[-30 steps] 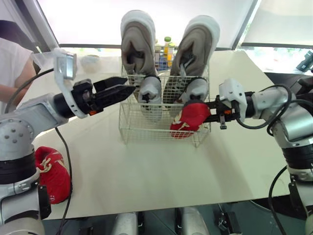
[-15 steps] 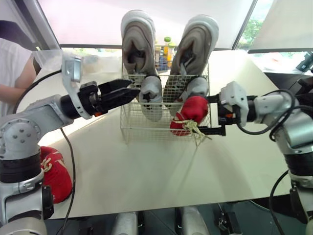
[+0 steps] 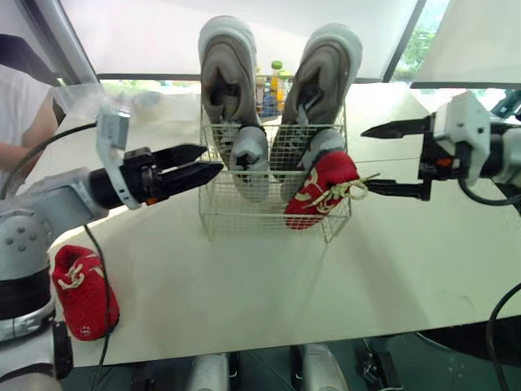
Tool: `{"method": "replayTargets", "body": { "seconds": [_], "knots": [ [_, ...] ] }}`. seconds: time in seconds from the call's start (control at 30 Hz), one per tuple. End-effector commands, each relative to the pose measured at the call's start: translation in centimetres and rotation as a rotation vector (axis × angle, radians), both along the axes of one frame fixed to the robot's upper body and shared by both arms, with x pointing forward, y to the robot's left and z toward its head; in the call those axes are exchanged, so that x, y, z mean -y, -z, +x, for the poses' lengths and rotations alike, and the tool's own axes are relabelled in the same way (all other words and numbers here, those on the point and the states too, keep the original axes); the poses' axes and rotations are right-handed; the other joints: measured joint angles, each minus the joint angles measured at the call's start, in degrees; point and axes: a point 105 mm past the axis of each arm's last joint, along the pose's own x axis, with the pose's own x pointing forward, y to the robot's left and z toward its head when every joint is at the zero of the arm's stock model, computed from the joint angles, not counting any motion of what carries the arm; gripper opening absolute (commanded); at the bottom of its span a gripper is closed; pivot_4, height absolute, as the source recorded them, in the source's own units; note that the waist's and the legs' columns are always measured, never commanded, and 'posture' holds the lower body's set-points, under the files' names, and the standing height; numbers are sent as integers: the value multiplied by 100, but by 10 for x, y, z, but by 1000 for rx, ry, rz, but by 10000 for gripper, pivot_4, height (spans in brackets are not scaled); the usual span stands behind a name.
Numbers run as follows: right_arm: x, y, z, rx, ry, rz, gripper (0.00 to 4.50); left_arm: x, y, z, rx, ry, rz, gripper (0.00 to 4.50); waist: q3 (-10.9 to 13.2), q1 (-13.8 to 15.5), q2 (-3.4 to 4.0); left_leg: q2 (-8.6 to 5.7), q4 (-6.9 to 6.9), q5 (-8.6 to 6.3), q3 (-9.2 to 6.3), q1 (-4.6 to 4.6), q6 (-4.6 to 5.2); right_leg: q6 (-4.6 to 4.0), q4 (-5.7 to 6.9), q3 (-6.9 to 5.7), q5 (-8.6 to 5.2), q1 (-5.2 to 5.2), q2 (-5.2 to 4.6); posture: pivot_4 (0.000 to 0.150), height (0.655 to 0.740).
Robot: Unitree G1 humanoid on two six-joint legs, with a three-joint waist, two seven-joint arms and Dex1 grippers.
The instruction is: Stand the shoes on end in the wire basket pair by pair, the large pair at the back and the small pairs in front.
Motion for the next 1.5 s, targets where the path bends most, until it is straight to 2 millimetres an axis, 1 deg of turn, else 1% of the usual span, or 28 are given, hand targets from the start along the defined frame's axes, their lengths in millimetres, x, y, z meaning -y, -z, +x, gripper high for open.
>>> {"method": "replayTargets", "body": {
  "seconds": [0.03,0.17,0.27,0.33,0.37,0.47,0.5,0.57,0.6,0.63,0.67,0.83,0.9,0.97,1.03,1.17,1.27,1.3,1.4,1.5],
  "knots": [
    [-4,-40,-10,118,-54,43,44235,-13,-12,-13,50,-64,25,45000,1,0,2,0,-2,0,1,0,0,-1,0,1,0,-1,-1,1500,7400],
    [-21,-57,-12,144,-168,78,44235,-34,-7,-23,30,-178,65,45000,1,-12,2,7,-8,-4,-1,0,-6,-2,-3,0,0,-6,-1,1500,7400],
    [-31,-58,-9,145,-235,73,44235,-47,-2,-33,13,-249,90,45000,4,-15,-5,15,-10,-7,3,0,-10,-2,-6,1,0,-10,-4,1500,7400],
    [-39,-58,-10,142,-291,73,44235,-54,-1,-37,1,-295,89,45000,4,-6,-4,18,-10,-8,6,0,-10,-3,-9,1,1,-17,-6,1500,7400],
    [-45,-58,-11,141,-327,72,44235,-60,-1,-39,-7,-327,86,45000,4,-1,-4,18,-11,-8,7,-1,-10,-4,-8,1,1,-18,-7,1500,7400],
    [-68,-49,-18,128,-474,33,44235,-83,7,-48,-67,-467,136,45000,4,-4,-4,22,-16,-8,15,-5,-11,-10,-7,1,6,-50,-10,1500,7400],
    [-73,-47,-19,125,-506,25,44235,-88,10,-50,-85,-501,147,45000,4,-10,-4,23,-21,-8,20,-6,-11,-10,-7,1,6,-57,-11,1500,7400],
    [-82,-40,-18,122,-561,11,44235,-106,18,-53,-133,-640,191,45000,3,-9,-4,26,-27,-8,28,-6,-12,-12,-5,1,7,-68,-13,1500,7400],
    [-84,-38,-17,121,-573,9,44235,-111,20,-55,-147,-682,202,45000,3,-8,-4,30,-29,-8,31,-8,-13,-14,-4,1,9,-75,-13,1500,7400],
    [-87,-35,-16,116,-592,11,44235,-129,25,-60,-189,-792,211,45000,3,-4,-5,31,-35,-8,37,-8,-14,-16,-2,1,10,-82,-14,1500,7400],
    [-89,-34,-16,113,-603,14,44235,-141,28,-64,-217,-864,214,45000,3,-5,-7,32,-40,-6,38,-11,-18,-18,-1,1,11,-89,-14,1500,7400],
    [-96,-29,-11,104,-648,18,44235,-210,65,-109,-422,-1288,286,45000,0,-21,-11,35,-82,-2,77,4,-25,-29,-7,-4,18,-109,-31,1500,7400],
    [-98,-29,-10,106,-656,18,44235,-223,73,-118,-458,-1378,275,45000,0,-22,-11,36,-89,0,81,7,-29,-30,-6,-6,18,-113,-32,1500,7400],
    [-99,-30,-9,109,-664,19,44235,-225,77,-122,-479,-1402,252,45000,-1,8,-13,42,-90,2,79,5,-32,-38,-6,-10,22,-123,-30,1500,7400],
    [-101,-31,-8,115,-672,17,44235,-227,88,-123,-519,-1427,235,45000,-2,14,-15,44,-90,2,80,3,-33,-47,-12,-11,28,-125,-30,1500,7400],
    [-102,-32,-9,118,-676,11,44235,-221,101,-111,-552,-1385,190,45000,-10,14,-23,75,-98,1,87,-12,-33,-92,-68,-21,61,-124,-4,1500,7400],
    [-101,-32,-9,121,-664,5,44235,-216,107,-101,-569,-1349,177,45000,-13,1,-30,92,-102,-3,104,-14,-40,-94,-75,-24,62,-132,8,1500,7400],
    [-101,-33,-9,121,-662,4,44235,-215,109,-100,-573,-1346,176,45000,-13,-3,-30,94,-104,-4,112,-14,-43,-94,-74,-24,63,-136,7,1500,7400],
    [-97,-34,-11,125,-638,-3,44235,-215,122,-96,-618,-1347,187,45000,-14,-5,-32,102,-108,-12,153,-11,-57,-95,-64,-24,63,-136,6,1500,7400],
    [-94,-34,-12,124,-614,-6,44235,-218,135,-96,-658,-1361,205,45000,-14,-22,-33,106,-108,-20,184,3,-69,-94,-54,-25,63,-141,6,1500,7400]
  ]
}}
